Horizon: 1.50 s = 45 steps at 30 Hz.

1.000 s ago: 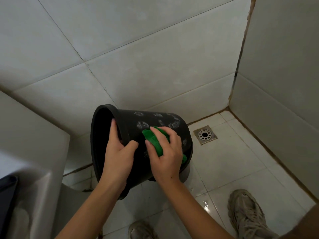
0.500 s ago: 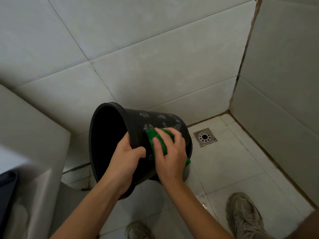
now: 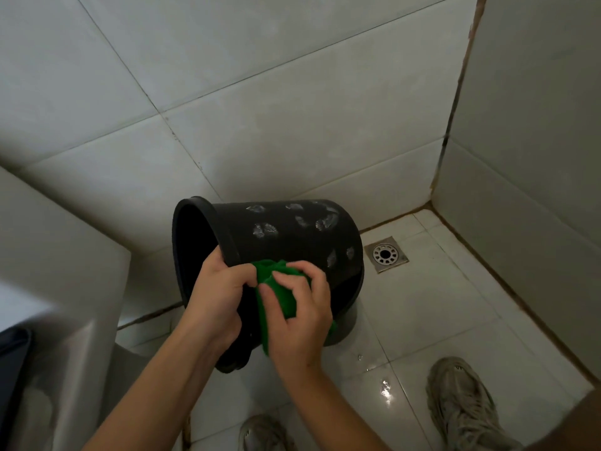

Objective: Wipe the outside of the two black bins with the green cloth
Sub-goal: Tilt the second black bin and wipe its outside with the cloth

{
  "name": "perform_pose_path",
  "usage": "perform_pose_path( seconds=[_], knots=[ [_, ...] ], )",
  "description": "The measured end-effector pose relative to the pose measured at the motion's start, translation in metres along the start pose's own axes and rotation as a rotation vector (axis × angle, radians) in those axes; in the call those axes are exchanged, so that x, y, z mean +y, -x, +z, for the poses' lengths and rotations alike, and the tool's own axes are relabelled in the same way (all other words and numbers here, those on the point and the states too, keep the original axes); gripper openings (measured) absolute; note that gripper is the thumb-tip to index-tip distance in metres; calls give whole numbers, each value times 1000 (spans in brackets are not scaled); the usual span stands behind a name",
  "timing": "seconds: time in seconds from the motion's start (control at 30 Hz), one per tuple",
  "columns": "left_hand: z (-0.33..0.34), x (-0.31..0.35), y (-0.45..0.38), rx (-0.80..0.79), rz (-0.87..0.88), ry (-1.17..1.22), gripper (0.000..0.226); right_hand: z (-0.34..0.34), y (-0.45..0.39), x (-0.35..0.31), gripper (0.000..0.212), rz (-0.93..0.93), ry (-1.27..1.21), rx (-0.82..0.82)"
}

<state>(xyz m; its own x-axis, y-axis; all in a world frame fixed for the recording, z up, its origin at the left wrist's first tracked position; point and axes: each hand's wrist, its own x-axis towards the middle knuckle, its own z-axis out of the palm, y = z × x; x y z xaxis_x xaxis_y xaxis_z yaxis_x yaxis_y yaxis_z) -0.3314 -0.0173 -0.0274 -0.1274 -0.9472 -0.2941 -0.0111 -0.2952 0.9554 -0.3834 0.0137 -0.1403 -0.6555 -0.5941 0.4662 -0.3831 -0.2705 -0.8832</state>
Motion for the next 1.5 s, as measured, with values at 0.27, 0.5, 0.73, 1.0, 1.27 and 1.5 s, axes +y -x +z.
perform_pose_path(
  seconds=[0.27, 0.5, 0.73, 1.0, 1.27, 1.5],
  knots=[
    [2, 2, 5, 8, -40, -39, 53, -3, -51, 23, 29, 142, 75, 31],
    [8, 0, 4, 51, -9, -29, 50, -7, 0, 7, 17, -74, 13, 1],
    [6, -1, 5, 88, -11, 12, 49, 3, -29, 0, 23, 114, 120, 90],
    [6, -5, 10, 96, -2, 0, 51, -6, -14, 6, 18, -55, 133, 13],
    [7, -3, 13, 78, -18, -51, 52, -12, 2, 6, 15, -66, 92, 12],
    [12, -2, 12, 74, -50, -85, 59, -11, -39, 16, 24, 60, 170, 40]
  ],
)
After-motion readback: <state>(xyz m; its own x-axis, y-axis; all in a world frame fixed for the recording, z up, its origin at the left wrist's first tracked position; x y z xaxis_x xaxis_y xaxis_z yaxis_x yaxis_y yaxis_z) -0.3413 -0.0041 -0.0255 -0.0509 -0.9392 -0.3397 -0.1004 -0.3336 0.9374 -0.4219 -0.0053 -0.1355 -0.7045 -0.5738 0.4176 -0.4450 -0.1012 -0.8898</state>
